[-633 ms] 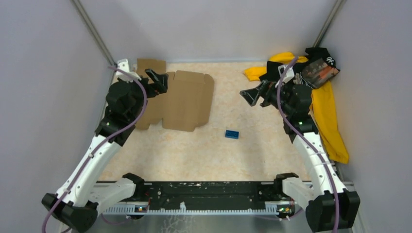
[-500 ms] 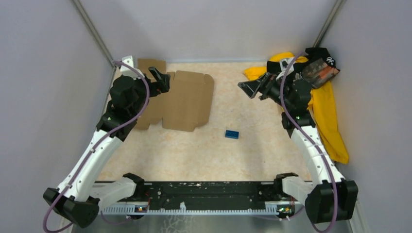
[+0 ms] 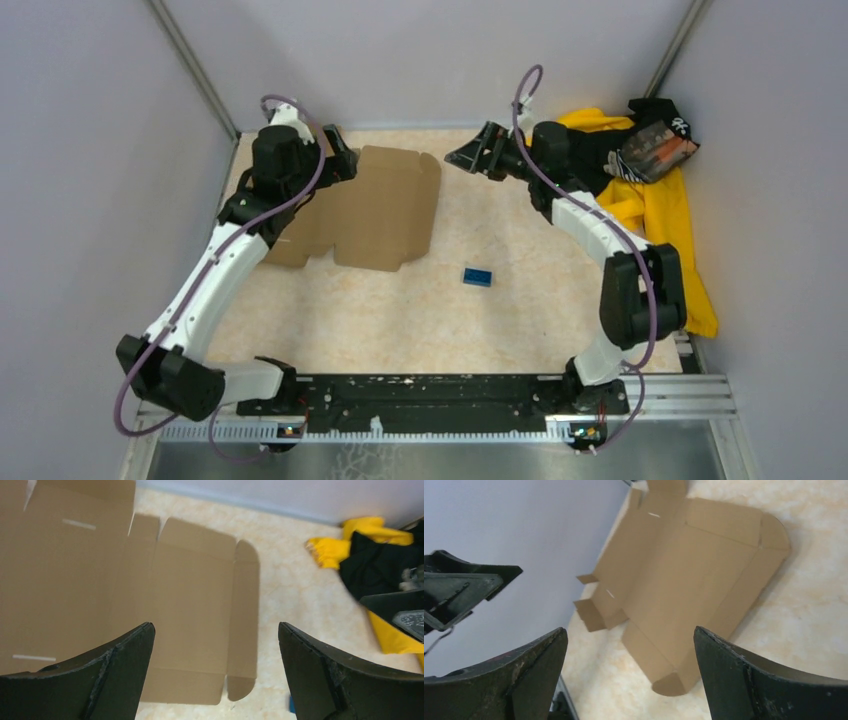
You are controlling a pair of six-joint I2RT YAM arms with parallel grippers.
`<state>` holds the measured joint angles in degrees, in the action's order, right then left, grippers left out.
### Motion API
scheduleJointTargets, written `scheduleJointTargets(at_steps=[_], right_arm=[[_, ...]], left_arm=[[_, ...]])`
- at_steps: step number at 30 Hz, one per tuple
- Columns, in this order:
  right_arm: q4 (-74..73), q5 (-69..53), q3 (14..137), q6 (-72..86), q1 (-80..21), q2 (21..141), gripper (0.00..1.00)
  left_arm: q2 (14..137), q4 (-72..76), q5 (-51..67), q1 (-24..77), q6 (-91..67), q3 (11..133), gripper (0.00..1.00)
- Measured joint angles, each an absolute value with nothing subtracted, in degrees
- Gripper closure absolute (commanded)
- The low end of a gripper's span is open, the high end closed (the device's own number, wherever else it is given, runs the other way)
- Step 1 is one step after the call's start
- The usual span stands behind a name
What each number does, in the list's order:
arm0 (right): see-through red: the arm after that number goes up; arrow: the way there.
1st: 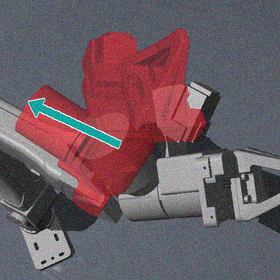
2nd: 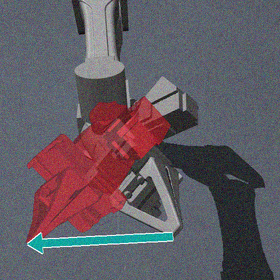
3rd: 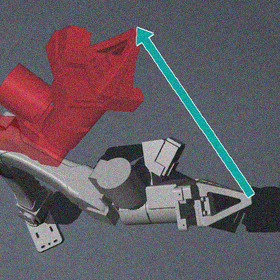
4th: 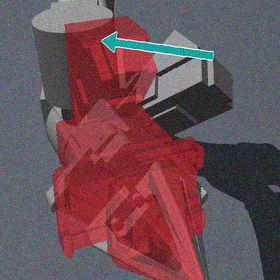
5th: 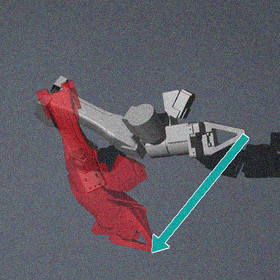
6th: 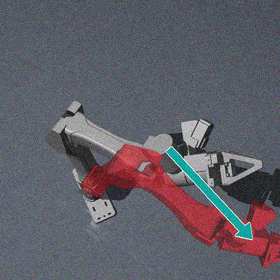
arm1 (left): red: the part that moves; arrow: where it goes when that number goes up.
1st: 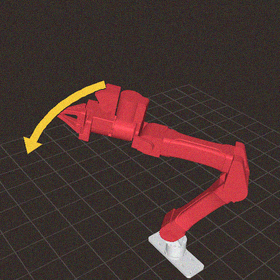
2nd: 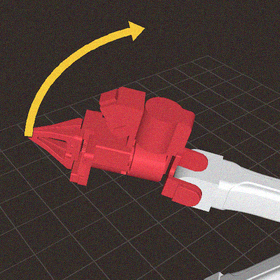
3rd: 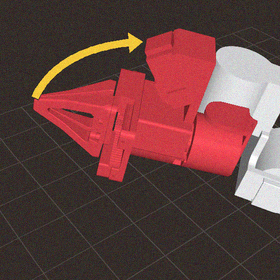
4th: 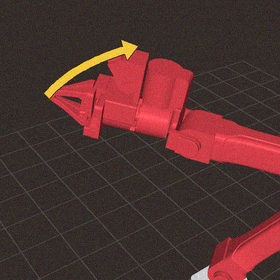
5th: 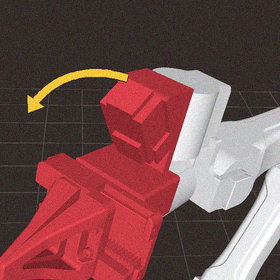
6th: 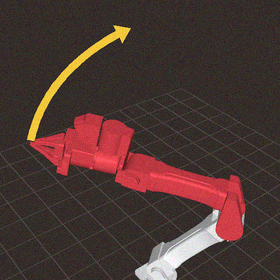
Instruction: Fold the paper box
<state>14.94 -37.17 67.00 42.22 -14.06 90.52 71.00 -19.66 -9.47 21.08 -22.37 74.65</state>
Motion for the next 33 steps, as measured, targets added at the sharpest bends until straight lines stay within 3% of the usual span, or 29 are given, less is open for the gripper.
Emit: scheduleJointTargets(at_steps=[3, 16, 20, 23, 27, 28, 33], right_arm=[[12.71, -35.46, 67.9, 38.41, -14.94, 94.67, 0.27], [17.96, -33.69, 66.41, 39.27, -21.34, 115.9, 0.35], [19.94, -33.12, 67.31, 41.32, -23.79, 119.98, 0.52], [20.12, -32.08, 69.89, 42.19, -24.69, 121.84, 0.57], [18.9, -28.58, 71.79, 42.76, -25.78, 122.78, 0.96], [18.74, -28.14, 71.92, 42.61, -26.02, 122.78, 1.0], [16.64, -26.33, 73.65, 43.24, -27.14, 122.76, 1.0]], left_arm=[[74.37, -21.76, -9.43, 20.47, -21.8, 73.58, 0.02], [76.25, -29.23, -12.84, 20.47, -23.57, 69.67, 0.02], [79.02, -33.45, -12.1, 20.49, -23.81, 69.8, 0.02], [78.87, -35.14, -10.92, 20.51, -23.88, 69.38, 0.02], [75.55, -34.52, -9.63, 20.51, -24.56, 65.25, 0.02], [74.41, -34.3, -9.02, 20.51, -24.8, 63.72, 0.02], [70.46, -33.85, -6.2, 20.51, -25.19, 58.81, 0.02]])
